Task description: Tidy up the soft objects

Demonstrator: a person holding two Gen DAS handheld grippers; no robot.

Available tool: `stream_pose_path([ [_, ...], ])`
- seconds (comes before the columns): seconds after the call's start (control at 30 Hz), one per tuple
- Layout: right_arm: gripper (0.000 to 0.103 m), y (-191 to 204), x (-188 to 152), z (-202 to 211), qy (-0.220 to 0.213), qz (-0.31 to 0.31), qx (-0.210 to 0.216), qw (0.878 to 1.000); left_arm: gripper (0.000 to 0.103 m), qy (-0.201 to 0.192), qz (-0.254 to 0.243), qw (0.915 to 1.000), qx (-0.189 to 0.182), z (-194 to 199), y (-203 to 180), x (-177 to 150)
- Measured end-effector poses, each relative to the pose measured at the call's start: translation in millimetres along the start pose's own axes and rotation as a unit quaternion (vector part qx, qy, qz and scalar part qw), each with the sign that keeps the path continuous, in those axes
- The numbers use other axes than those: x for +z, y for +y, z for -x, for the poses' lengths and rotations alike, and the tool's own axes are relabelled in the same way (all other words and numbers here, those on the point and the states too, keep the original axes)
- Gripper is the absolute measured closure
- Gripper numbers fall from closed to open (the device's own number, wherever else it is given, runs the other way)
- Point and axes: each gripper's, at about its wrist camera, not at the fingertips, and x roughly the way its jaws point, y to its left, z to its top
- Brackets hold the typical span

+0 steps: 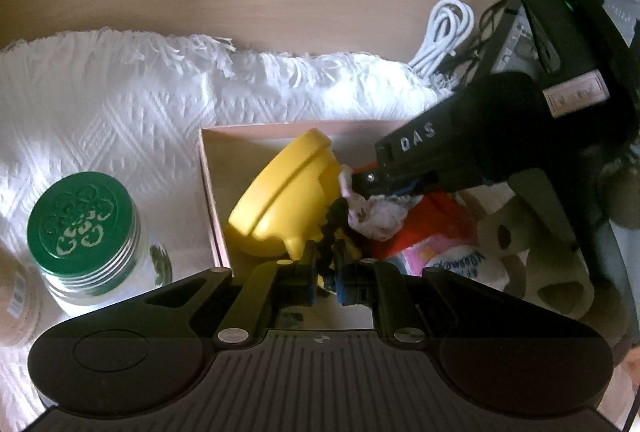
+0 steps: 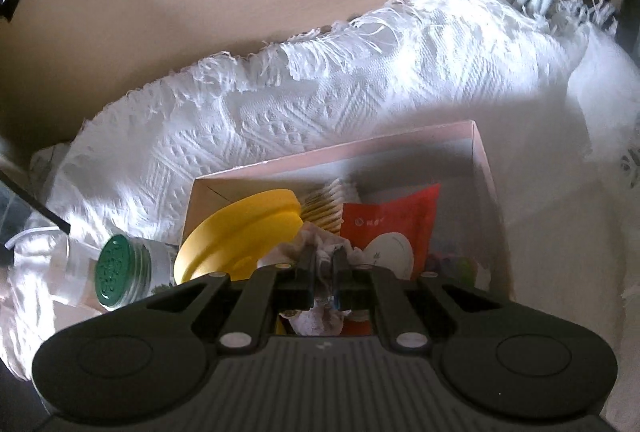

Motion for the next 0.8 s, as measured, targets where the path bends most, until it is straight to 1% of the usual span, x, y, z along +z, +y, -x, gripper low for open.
stream_pose_path([
  [0.07, 0.091, -2, -2, 8, -0.003, -0.006, 0.015, 1.0, 0.09, -0.006, 0.013, 0.9998, -0.014, 6, 3, -2],
  [0.1, 0.084, -2, -2, 16, -0.006, -0.009, 0.026, 1.0, 0.09, -0.014, 0.017, 0.9995, -0.024, 11, 5, -3],
  [0.13, 0.072, -1, -3, 25, -0.015, -0.005, 0.037, 0.999, 0.09, -0.025, 0.019, 0.9989, -0.034, 17, 6, -3],
  [0.17, 0.064, 1, -3, 36, -0.027, 0.004, 0.044, 0.999, 0.086, -0.03, 0.018, 0.9988, -0.034, 22, 6, -3],
  [0.2, 0.046, 4, -4, 45, -0.039, 0.013, 0.047, 0.998, 0.086, -0.034, 0.017, 0.9988, -0.032, 26, 6, -3],
  [0.23, 0.038, 6, -5, 56, -0.052, 0.021, 0.049, 0.997, 0.086, -0.038, 0.017, 0.9985, -0.034, 32, 6, -3],
  [0.33, 0.038, 11, -10, 78, -0.078, 0.038, 0.056, 0.995, 0.086, -0.047, 0.028, 0.9979, -0.034, 43, 8, -3],
  [0.4, 0.038, 12, -14, 86, -0.088, 0.046, 0.063, 0.993, 0.086, -0.061, 0.036, 0.997, -0.03, 50, 10, -5],
  [0.5, 0.038, 14, -28, 97, -0.113, 0.052, 0.061, 0.99, 0.086, -0.093, 0.05, 0.9942, -0.02, 63, 13, -10],
  [0.57, 0.037, 17, -44, 106, -0.131, 0.062, 0.053, 0.988, 0.086, -0.112, 0.049, 0.9925, -0.012, 75, 11, -18],
  [0.63, 0.035, 23, -66, 116, -0.154, 0.077, 0.032, 0.985, 0.086, -0.124, 0.039, 0.9914, 0.004, 86, 6, -34],
  [0.7, 0.03, 30, -94, 124, -0.174, 0.101, 0.008, 0.98, 0.086, -0.135, 0.037, 0.9896, 0.031, 97, -2, -58],
  [0.73, 0.027, 30, -109, 126, -0.181, 0.108, -0.003, 0.978, 0.086, -0.14, 0.037, 0.9884, 0.045, 101, -7, -72],
  [0.8, 0.026, 32, -140, 127, -0.185, 0.118, -0.027, 0.975, 0.086, -0.136, 0.034, 0.9874, 0.073, 104, -20, -100],
])
